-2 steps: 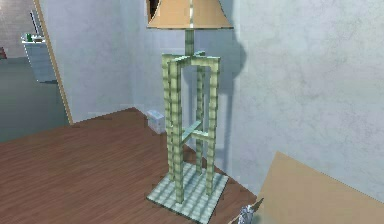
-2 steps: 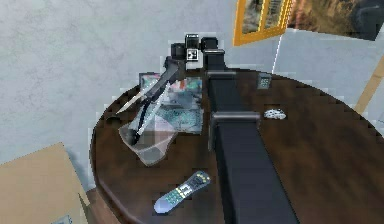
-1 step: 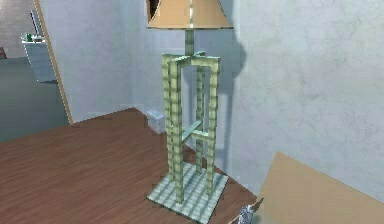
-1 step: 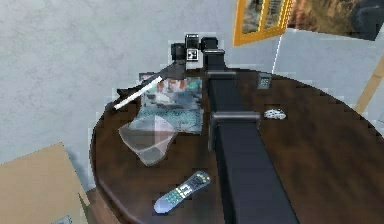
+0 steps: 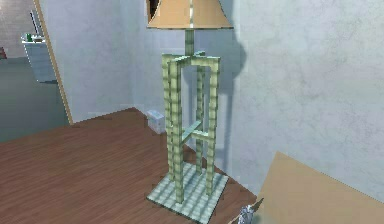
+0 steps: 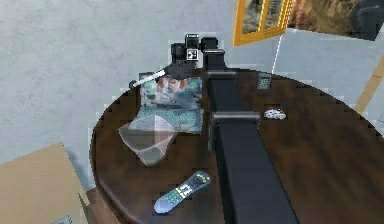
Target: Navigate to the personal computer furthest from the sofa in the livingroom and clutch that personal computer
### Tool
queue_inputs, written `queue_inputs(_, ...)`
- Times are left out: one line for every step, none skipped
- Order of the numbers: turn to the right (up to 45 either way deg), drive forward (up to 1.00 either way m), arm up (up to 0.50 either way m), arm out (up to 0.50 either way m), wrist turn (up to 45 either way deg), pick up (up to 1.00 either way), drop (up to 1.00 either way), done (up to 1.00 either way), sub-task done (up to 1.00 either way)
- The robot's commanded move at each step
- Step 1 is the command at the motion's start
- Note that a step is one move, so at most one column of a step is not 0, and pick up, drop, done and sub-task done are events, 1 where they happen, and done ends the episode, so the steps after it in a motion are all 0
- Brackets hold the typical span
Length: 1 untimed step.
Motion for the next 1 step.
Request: queue_inputs(0.0,0.0,0.0,0.0,45.0,0.0,0.0,0.0,0.0)
